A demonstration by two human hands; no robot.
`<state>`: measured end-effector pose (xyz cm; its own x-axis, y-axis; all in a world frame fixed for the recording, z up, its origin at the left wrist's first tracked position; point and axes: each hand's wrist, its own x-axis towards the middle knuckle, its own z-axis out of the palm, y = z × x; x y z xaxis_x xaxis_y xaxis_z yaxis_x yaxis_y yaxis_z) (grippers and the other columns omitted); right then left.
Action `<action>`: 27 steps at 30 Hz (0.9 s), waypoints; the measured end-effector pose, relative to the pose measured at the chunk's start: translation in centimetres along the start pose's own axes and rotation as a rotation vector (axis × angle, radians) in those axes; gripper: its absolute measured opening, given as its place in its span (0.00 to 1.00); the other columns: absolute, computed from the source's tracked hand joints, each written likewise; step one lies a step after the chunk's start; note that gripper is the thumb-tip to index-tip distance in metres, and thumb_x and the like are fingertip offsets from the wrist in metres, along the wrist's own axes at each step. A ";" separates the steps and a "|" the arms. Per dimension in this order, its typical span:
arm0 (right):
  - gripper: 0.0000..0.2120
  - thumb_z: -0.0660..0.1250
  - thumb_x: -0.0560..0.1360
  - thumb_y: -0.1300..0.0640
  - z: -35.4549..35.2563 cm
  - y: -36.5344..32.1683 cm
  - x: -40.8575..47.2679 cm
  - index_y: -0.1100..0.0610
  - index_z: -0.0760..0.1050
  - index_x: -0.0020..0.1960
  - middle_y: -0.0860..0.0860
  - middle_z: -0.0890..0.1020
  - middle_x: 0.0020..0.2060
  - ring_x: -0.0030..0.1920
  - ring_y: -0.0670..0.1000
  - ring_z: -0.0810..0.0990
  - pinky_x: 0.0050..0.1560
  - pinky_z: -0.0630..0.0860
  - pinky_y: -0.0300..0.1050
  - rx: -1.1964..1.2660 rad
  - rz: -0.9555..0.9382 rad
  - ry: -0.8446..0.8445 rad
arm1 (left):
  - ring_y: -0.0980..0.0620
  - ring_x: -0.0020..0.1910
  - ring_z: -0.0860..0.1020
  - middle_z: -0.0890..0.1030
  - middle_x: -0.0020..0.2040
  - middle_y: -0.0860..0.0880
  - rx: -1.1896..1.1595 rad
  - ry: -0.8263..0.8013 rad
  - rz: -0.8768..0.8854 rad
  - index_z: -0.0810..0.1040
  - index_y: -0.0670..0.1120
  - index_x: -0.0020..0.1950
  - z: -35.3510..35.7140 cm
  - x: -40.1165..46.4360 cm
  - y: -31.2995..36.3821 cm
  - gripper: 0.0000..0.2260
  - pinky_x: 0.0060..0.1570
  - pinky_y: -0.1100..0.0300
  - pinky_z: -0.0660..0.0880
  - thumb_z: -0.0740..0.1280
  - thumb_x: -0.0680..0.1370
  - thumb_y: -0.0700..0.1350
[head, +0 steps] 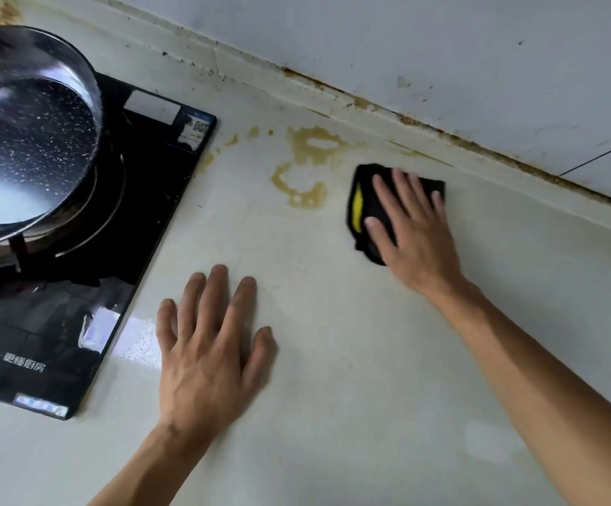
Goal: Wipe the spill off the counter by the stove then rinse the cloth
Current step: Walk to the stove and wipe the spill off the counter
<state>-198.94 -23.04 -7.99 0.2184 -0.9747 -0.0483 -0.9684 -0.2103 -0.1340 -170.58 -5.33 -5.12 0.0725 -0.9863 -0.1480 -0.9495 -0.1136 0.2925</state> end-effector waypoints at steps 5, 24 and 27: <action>0.31 0.47 0.86 0.38 0.2 -0.4 3.2 0.48 0.50 0.86 0.54 0.52 0.86 0.85 0.57 0.48 0.84 0.45 0.62 0.025 0.317 0.062 | 0.36 0.83 0.61 0.66 0.83 0.43 -0.002 0.007 0.004 0.72 0.49 0.80 0.4 0.1 0.0 0.29 0.79 0.33 0.55 0.61 0.81 0.58; 0.31 0.56 0.83 0.37 -2.6 -0.9 -2.3 0.50 0.62 0.82 0.54 0.74 0.72 0.73 0.56 0.71 0.73 0.65 0.59 -0.013 0.083 0.132 | 0.37 0.82 0.61 0.66 0.80 0.44 0.007 0.062 0.035 0.70 0.49 0.79 0.9 0.0 -0.3 0.28 0.77 0.34 0.57 0.62 0.80 0.58; 0.27 0.59 0.84 0.38 -3.8 0.7 0.3 0.54 0.72 0.75 0.55 0.79 0.64 0.66 0.60 0.76 0.70 0.69 0.58 -0.016 0.045 0.050 | 0.37 0.81 0.62 0.67 0.79 0.45 0.006 0.081 0.043 0.71 0.49 0.78 0.9 0.0 -0.3 0.27 0.76 0.35 0.56 0.62 0.81 0.58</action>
<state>-199.98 -23.72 -4.33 0.1684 -0.9857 -0.0039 -0.9791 -0.1668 -0.1167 -170.57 -5.22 -6.03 0.0553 -0.9967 -0.0588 -0.9542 -0.0701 0.2910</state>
